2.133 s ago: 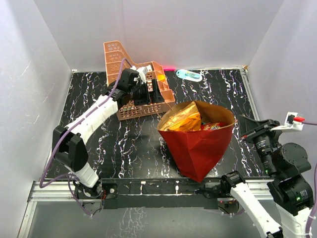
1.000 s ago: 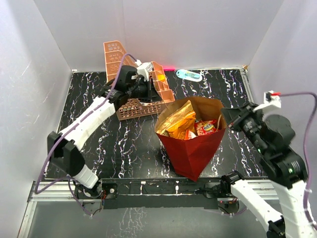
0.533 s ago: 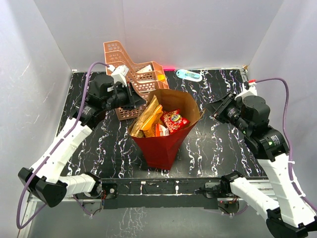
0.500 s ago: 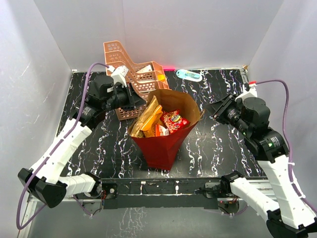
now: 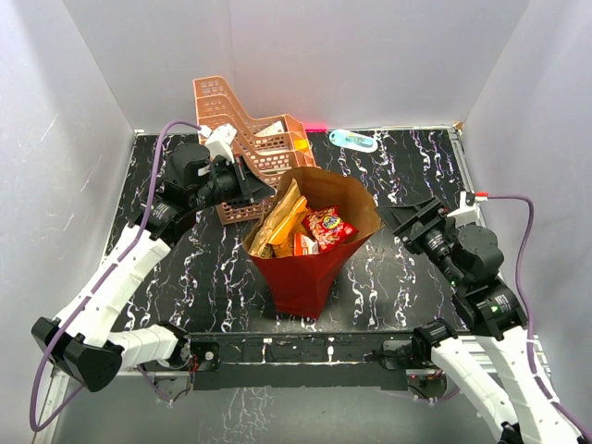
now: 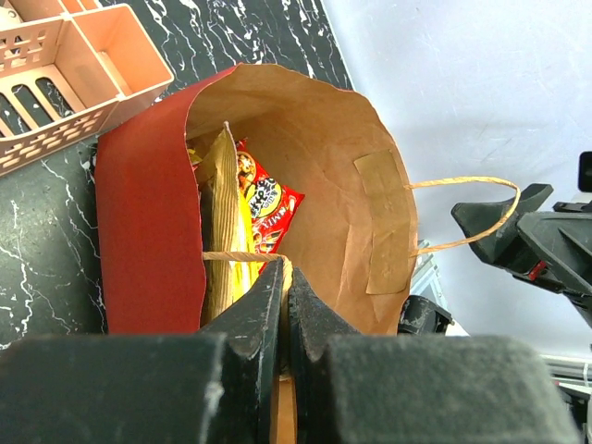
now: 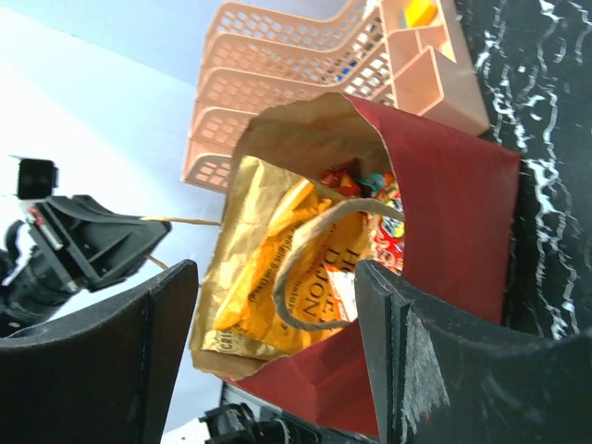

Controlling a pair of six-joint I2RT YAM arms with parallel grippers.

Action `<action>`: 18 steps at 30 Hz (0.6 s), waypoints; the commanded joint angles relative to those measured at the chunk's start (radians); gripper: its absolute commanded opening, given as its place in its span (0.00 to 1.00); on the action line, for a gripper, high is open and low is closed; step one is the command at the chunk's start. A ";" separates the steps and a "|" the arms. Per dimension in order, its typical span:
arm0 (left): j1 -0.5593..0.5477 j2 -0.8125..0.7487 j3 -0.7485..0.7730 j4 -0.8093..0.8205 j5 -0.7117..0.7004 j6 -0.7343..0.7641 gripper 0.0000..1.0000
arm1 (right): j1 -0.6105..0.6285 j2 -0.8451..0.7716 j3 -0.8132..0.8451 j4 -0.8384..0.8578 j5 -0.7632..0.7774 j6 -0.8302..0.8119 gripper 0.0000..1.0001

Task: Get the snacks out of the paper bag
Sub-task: Adjust the paper bag at the center of the board.

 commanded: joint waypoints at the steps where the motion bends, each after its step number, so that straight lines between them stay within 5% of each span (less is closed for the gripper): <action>1: 0.001 -0.051 -0.001 0.078 0.044 -0.019 0.00 | 0.003 -0.052 -0.104 0.352 -0.009 0.095 0.72; 11: 0.001 -0.053 0.018 0.073 0.046 -0.015 0.00 | 0.002 -0.023 -0.314 0.833 -0.068 0.023 0.59; 18: 0.000 -0.064 0.026 0.070 0.044 -0.017 0.00 | 0.003 -0.041 -0.327 0.849 -0.010 0.031 0.42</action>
